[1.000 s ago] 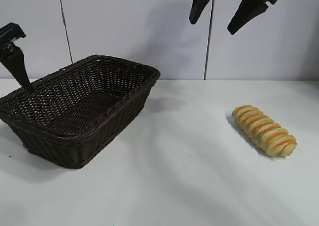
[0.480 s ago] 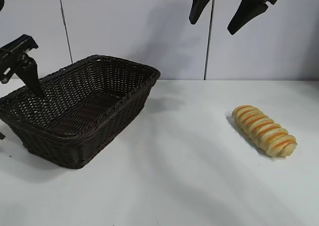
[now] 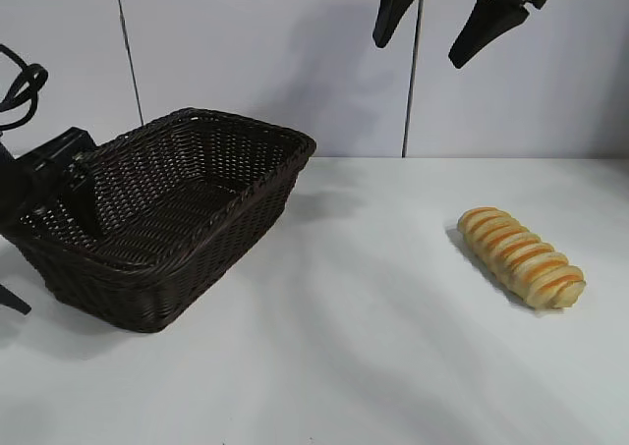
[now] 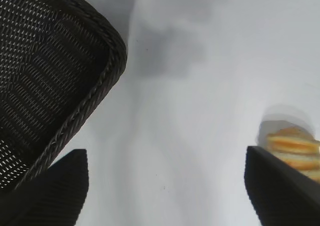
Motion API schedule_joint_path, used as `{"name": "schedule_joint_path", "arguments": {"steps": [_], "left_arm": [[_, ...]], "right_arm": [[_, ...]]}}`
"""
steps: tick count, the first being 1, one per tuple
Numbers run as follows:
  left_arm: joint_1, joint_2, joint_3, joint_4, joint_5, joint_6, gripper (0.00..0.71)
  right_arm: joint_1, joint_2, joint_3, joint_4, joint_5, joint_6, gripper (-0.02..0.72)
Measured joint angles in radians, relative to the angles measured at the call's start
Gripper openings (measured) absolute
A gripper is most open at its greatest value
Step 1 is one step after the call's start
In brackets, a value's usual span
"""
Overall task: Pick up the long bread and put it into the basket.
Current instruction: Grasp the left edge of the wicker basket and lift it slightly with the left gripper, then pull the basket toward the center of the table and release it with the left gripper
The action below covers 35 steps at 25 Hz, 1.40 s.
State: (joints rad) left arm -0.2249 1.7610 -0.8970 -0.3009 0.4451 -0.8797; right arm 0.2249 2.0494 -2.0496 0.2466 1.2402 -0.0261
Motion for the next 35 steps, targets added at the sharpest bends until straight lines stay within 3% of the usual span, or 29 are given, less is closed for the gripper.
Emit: {"name": "schedule_joint_path", "arguments": {"steps": [5,7,15,25,35], "left_arm": [[0.000,0.000,0.000,-0.001,0.000,-0.002,0.137],[0.000,0.000,0.000,-0.007,-0.005,-0.011,0.100],[0.000,0.000,-0.007,-0.007,0.016,-0.008,0.100],[0.000,0.001,-0.205,0.012,0.258,0.052,0.100],[0.000,0.005,-0.290,0.018,0.334,0.203,0.100]], "right_arm": [[0.000,0.000,0.000,0.000,0.000,0.000,0.612],[0.000,0.000,0.000,0.000,0.000,0.000,0.612],[0.000,0.000,0.000,0.000,0.000,0.000,0.612],[0.000,0.000,0.000,0.000,0.000,0.000,0.612],[0.000,0.000,0.000,0.000,-0.001,0.000,0.612]]}}
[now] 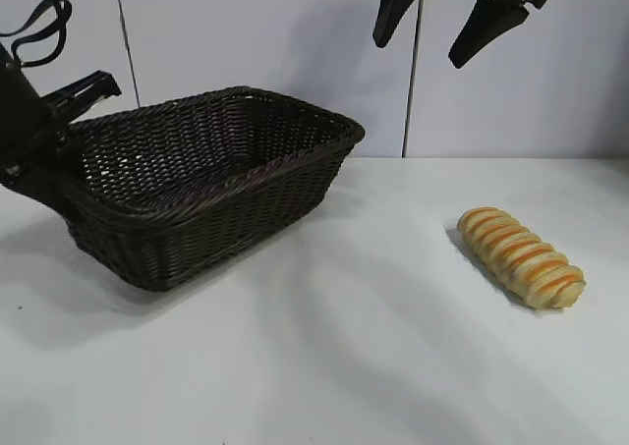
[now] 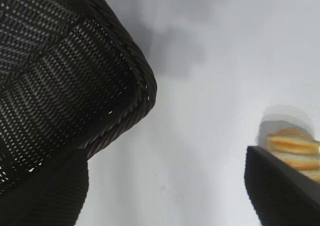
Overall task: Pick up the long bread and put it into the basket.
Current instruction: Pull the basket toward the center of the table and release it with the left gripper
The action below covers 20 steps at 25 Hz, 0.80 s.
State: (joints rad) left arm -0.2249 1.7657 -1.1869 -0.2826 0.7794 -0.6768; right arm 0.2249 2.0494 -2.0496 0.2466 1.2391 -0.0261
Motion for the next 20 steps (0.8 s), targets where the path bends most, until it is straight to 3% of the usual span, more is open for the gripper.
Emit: {"name": "schedule_joint_path", "arguments": {"steps": [4,10,20], "left_arm": [[0.009,0.002,0.000,-0.026,0.035,0.160,0.100],[0.057,0.059,-0.051,-0.174,0.117,0.469,0.099],[0.058,0.250,-0.323,-0.131,0.336,0.766,0.099]], "right_arm": [[0.000,0.000,0.000,0.000,0.000,0.000,0.612],[0.000,0.000,0.000,0.000,0.000,0.000,0.612],[0.000,0.000,0.000,0.000,0.000,0.000,0.612]]}}
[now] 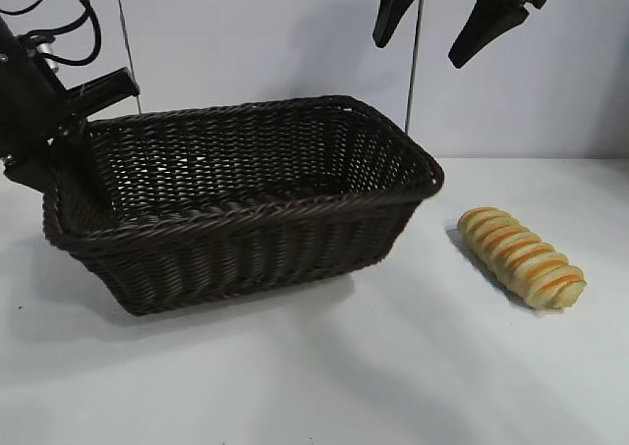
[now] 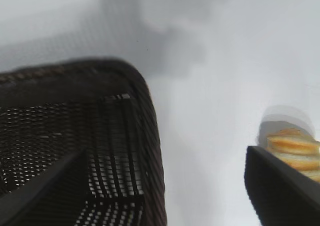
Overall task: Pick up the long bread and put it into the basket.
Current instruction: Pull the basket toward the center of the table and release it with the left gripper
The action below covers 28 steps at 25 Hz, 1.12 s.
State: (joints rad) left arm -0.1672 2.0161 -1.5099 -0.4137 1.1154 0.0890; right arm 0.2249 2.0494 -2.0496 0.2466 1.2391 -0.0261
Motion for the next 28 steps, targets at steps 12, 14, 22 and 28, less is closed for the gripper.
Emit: {"name": "schedule_joint_path", "arguments": {"steps": [12,14,22,28], "left_arm": [[0.000,0.102,-0.166,0.009,0.057,0.048,0.099],[0.000,0.118,-0.166,0.010,0.057,0.048,0.099],[0.000,0.171,-0.166,0.008,0.014,0.050,0.099],[0.000,0.176,-0.166,0.001,-0.004,0.051,0.099]], "right_arm": [[0.000,0.000,0.000,0.003,0.001,0.000,0.612],[0.000,0.000,0.000,0.003,0.001,0.000,0.612],[0.000,0.000,0.000,0.004,0.001,0.000,0.612],[0.000,0.000,0.000,0.004,0.001,0.000,0.612]]}}
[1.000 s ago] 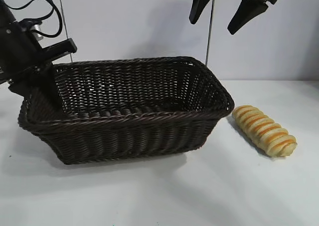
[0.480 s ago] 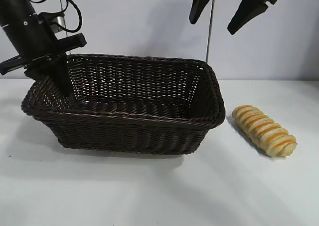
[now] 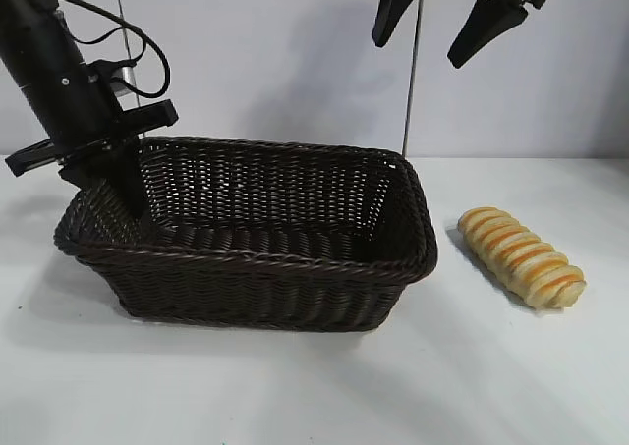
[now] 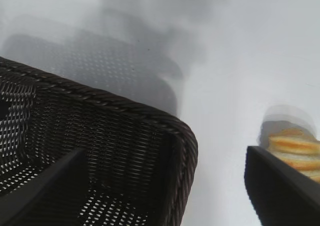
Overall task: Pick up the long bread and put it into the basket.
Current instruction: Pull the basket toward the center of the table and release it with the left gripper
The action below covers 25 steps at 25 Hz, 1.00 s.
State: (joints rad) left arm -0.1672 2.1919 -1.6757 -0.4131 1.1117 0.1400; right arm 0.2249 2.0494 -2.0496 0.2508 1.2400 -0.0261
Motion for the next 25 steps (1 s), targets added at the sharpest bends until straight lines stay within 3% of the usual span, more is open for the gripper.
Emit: {"name": "schedule_joint_path", "arguments": {"steps": [6,9,13,15,25], "left_arm": [[0.000,0.000,0.000,-0.004,-0.001,0.000,0.136],[0.000,0.000,0.000,-0.019,-0.002,0.000,0.262],[0.000,0.000,0.000,-0.025,-0.008,0.000,0.514],[0.000,0.000,0.000,-0.023,-0.008,0.000,0.575],[0.000,-0.051,-0.024,0.009,0.025,0.000,0.610]], "right_arm": [[0.000,0.000,0.000,0.000,0.000,0.000,0.612],[0.000,0.000,0.000,0.000,0.000,0.000,0.612],[0.000,0.000,0.000,0.000,0.000,0.000,0.612],[0.000,0.000,0.000,0.000,0.000,0.000,0.612],[0.000,0.000,0.000,0.002,-0.001,0.000,0.612]]}}
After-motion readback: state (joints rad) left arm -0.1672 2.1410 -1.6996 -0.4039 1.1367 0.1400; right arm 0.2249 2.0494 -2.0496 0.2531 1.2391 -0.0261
